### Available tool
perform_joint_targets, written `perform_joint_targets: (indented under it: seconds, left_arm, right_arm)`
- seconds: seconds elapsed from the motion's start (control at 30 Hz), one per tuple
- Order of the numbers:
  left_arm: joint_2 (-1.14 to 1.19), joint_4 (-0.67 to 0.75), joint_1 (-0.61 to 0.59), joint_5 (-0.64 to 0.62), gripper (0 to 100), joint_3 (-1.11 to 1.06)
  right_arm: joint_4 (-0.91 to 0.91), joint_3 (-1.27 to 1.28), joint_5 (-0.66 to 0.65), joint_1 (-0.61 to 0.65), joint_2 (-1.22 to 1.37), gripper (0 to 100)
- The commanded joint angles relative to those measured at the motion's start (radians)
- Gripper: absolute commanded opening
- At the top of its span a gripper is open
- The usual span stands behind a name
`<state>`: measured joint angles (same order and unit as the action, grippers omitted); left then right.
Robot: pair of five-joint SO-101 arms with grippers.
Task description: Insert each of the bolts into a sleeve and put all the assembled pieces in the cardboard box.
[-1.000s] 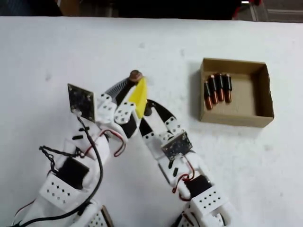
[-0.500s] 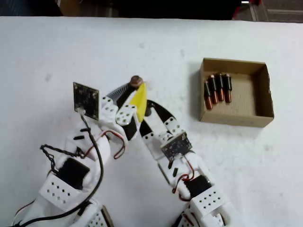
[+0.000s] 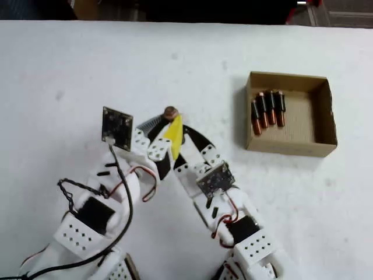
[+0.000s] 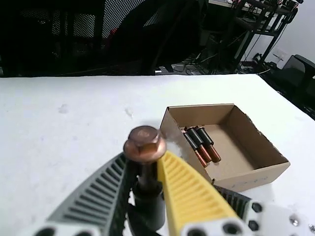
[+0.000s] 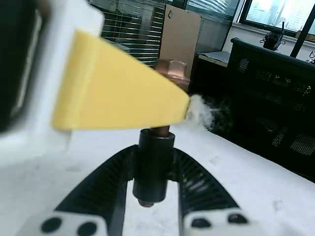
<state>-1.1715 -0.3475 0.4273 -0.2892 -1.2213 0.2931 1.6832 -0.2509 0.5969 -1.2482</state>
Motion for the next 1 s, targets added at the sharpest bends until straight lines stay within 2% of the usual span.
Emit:
perform_joint_targets:
  seconds: [0.0,0.7,0.97]
  left_arm:
    - [-0.018,0.008,-0.013,0.014,2,0.005]
    - [-0.018,0.003,-0.021,0.014,3,0.005]
    - [-0.018,-0.040,-0.021,0.008,24,0.003]
  right_arm:
    - [0.001,0.009,-0.002,-0.008,-0.018,1.6]
    - [0.001,0.009,-0.003,-0.010,-0.018,1.6]
    - [0.001,0.009,-0.003,-0.010,-0.018,1.6]
